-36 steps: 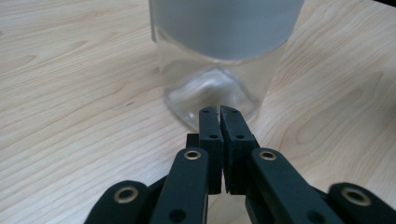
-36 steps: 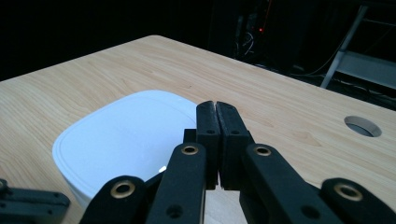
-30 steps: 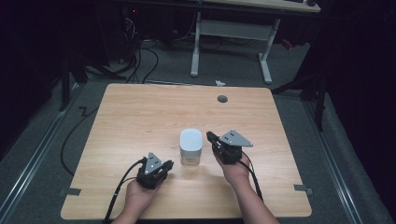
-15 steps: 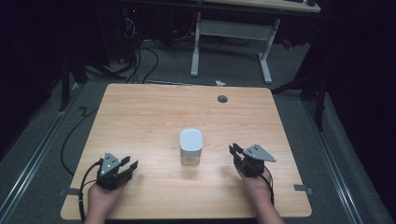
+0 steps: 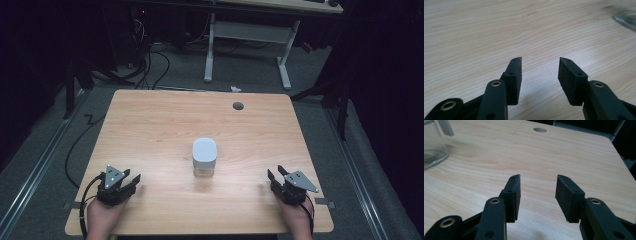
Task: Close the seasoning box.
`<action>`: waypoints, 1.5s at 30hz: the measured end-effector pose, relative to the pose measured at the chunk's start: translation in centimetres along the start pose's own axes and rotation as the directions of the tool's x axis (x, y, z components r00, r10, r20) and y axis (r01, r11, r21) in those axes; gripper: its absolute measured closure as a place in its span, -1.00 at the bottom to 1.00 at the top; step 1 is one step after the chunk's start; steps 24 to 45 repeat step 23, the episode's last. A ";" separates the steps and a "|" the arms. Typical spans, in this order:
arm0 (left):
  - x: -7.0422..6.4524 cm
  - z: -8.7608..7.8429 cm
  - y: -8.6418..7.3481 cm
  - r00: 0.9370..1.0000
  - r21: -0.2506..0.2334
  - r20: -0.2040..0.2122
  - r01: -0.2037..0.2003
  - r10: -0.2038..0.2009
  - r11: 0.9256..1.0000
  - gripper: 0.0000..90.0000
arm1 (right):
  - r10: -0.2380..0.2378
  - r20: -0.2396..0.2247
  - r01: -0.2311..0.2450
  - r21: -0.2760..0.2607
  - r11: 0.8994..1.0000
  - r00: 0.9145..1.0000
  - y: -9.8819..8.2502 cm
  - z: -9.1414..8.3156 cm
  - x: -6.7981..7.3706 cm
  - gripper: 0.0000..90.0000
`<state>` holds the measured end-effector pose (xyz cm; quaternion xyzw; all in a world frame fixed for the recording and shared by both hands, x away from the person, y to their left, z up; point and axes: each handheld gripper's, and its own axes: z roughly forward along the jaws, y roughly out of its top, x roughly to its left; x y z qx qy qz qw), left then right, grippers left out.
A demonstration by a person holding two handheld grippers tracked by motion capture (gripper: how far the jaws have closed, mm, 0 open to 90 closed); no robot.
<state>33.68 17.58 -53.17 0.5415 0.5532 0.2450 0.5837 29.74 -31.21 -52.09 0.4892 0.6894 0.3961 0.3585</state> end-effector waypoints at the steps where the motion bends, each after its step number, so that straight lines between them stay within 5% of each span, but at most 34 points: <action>1: -0.2 0.0 0.0 1.000 -0.001 0.005 -0.001 0.001 1.000 0.19 | -0.002 -0.001 0.002 0.004 1.000 1.000 -0.1 0.0 -0.1 0.21; 10: -0.6 -0.3 -0.9 1.000 0.054 0.022 -0.010 0.009 0.999 0.15 | 0.015 0.017 -0.015 0.039 0.999 1.000 -0.1 0.6 -1.1 0.07; 13: -0.6 -0.7 -0.8 0.999 0.044 0.012 -0.035 0.035 0.998 0.14 | -0.007 -0.001 0.007 0.038 0.999 1.000 0.2 0.8 -0.7 0.04; 15: -0.6 -1.0 -0.4 1.000 0.018 0.016 0.009 -0.009 1.000 0.14 | -0.017 -0.003 0.018 0.035 0.999 1.000 0.1 0.7 -0.4 0.03; 45: -0.5 -0.8 -0.6 1.000 0.037 0.023 -0.001 0.001 0.999 0.14 | -0.027 -0.013 0.027 0.044 0.999 1.000 0.1 1.1 0.0 0.04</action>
